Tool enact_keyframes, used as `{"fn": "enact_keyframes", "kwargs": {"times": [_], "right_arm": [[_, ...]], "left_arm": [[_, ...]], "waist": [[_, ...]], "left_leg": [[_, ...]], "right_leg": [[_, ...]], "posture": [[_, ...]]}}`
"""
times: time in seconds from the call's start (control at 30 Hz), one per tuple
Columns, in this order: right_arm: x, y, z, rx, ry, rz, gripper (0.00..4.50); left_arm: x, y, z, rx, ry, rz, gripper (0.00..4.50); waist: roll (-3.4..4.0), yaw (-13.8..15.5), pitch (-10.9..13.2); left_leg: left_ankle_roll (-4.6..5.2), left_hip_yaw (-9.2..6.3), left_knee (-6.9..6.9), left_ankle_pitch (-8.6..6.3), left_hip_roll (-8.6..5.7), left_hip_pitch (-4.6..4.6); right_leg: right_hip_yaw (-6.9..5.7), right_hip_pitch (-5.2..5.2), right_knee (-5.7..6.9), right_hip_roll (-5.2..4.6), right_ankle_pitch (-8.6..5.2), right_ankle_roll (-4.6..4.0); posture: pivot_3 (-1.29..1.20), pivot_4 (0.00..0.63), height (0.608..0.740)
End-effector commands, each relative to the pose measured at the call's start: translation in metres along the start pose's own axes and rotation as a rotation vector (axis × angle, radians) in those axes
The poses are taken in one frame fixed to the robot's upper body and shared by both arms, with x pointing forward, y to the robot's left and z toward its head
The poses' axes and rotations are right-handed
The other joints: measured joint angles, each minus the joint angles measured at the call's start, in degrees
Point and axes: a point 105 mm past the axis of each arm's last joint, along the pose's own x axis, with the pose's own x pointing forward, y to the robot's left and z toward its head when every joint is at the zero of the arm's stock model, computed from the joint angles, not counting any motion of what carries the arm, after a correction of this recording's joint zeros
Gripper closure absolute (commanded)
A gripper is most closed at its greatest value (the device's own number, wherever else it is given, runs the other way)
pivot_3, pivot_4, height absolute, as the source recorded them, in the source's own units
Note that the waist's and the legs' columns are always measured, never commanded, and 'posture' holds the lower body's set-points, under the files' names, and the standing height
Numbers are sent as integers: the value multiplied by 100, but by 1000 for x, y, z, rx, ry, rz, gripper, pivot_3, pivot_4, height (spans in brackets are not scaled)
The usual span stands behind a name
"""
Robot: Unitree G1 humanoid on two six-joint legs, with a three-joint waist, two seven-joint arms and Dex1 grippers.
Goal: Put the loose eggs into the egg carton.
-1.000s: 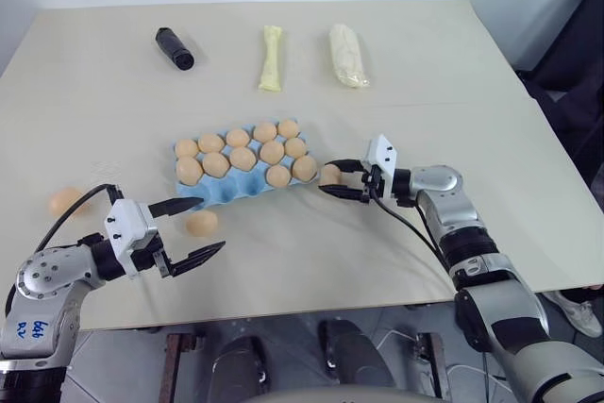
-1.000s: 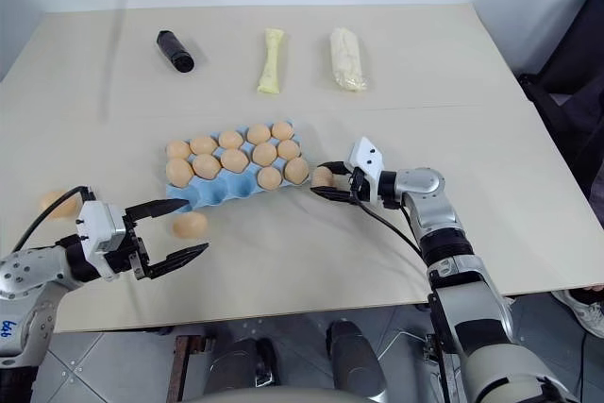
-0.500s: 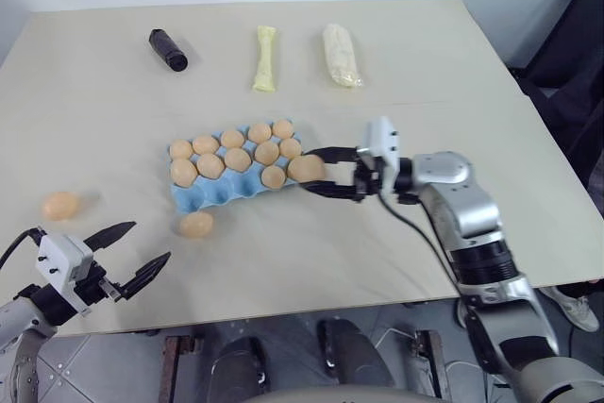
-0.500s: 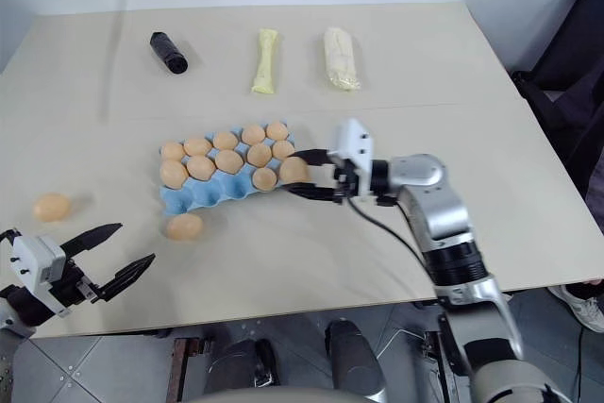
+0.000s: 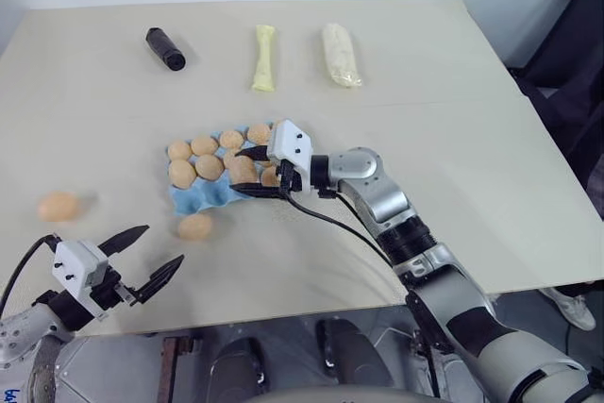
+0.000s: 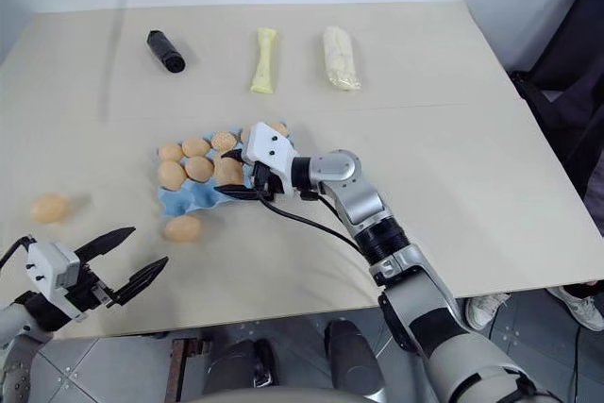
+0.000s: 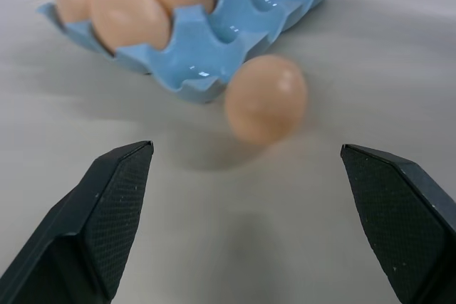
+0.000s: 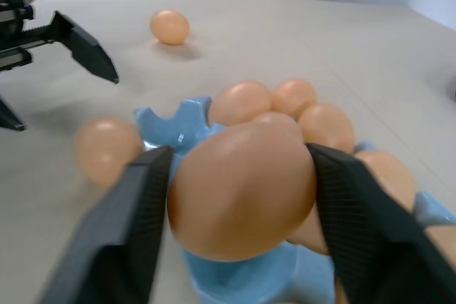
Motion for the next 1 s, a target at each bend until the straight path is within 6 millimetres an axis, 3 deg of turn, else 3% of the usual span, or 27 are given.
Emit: {"fn": "enact_keyframes", "kwargs": {"times": [0.03, 0.07, 0.2, 0.37, 0.53, 0.73, 0.83, 1.0], "right_arm": [[5, -1, 7, -37, -30, 1, 344], [5, -1, 8, -41, -34, -3, 26], [-16, 0, 19, -66, -96, -5, 26], [-79, 14, 22, -77, -133, 25, 26], [-139, 26, 5, -60, -44, -41, 26], [-185, 39, -16, -7, 57, -165, 26], [-201, 52, -26, 18, 104, -190, 26], [-210, 57, -25, 28, 107, -248, 26]], "left_arm": [[1, -3, 8, 18, -24, -10, 0], [2, -3, 8, 17, -24, -11, 0], [5, -5, 8, 9, -30, -17, 0], [-3, -2, 3, 9, 3, 15, 0], [-17, 7, -4, 2, 47, 58, 0], [-19, 3, -8, -15, 60, 44, 0], [-12, -3, -9, -22, 55, 27, 0], [9, -10, -7, -27, 14, 37, 0]], "waist": [[1, -23, 1], [1, -26, 1], [2, -12, 1], [0, 89, 0], [0, 159, 0], [0, 168, 0], [-1, 215, 0], [-1, 252, 0]], "left_leg": [[-2, 0, 0, -1, 3, 0], [-3, 1, 0, 0, 4, 0], [-4, -2, 0, 1, 6, 0], [4, -14, -2, -8, 3, -9], [6, -7, -4, -17, 5, -9], [0, -3, -9, -18, -2, 6], [2, -11, -11, -19, -2, 7], [7, -1, -10, -18, -5, 10]], "right_leg": [[1, -1, 1, 2, -1, -2], [1, -2, 2, 3, -1, -2], [0, -2, 3, 3, -1, -2], [-11, 3, -9, -8, -1, -2], [-15, 7, -33, -6, -1, -1], [-4, 14, -33, 2, -5, -8], [10, 24, -39, -6, -5, -9], [32, 26, -43, -6, -4, -7]], "posture": [[0, 150, 740], [0, 150, 740], [0, 150, 740], [0, 150, 740], [0, 150, 740], [0, 150, 740], [0, 150, 740], [0, 150, 740]]}}
